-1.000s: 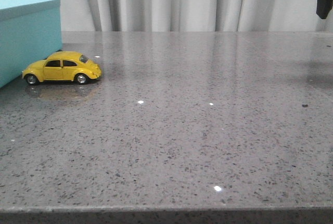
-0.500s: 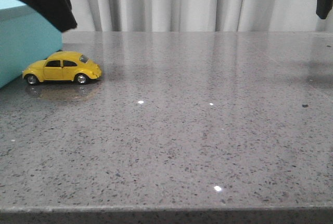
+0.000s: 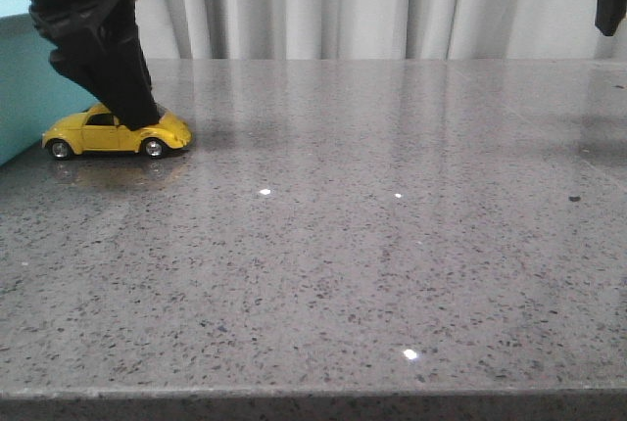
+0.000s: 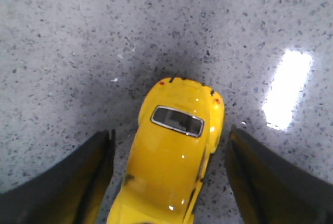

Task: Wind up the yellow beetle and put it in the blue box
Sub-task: 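Lower the left gripper and grasp the beetle across its body, then lift the beetle with the left gripper and carry it over the box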

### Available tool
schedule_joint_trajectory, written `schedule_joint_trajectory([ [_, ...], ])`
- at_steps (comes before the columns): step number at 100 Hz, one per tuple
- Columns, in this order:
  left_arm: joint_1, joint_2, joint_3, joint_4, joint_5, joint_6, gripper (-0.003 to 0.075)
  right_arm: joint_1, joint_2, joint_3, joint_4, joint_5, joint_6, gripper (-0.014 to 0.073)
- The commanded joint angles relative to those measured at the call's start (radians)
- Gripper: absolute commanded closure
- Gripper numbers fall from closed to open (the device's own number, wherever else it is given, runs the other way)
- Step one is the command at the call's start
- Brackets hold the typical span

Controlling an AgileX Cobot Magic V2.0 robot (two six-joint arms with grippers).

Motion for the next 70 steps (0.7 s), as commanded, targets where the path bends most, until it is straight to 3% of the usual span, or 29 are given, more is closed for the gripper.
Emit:
schedule_joint_trajectory([
  [1, -0.007, -0.024, -0.031, -0.023, -0.025, -0.001, 0.0277, 0.0, -0.043, -0.025, -0.014, -0.009, -0.016, 0.0085],
  [31, -0.007, -0.014, -0.031, -0.023, -0.021, -0.001, 0.0293, 0.0, -0.043, -0.025, -0.014, -0.007, -0.023, 0.0085],
  [70, -0.007, -0.014, -0.031, -0.023, -0.015, -0.001, 0.0512, 0.0, -0.043, -0.025, -0.014, -0.007, -0.023, 0.0085],
])
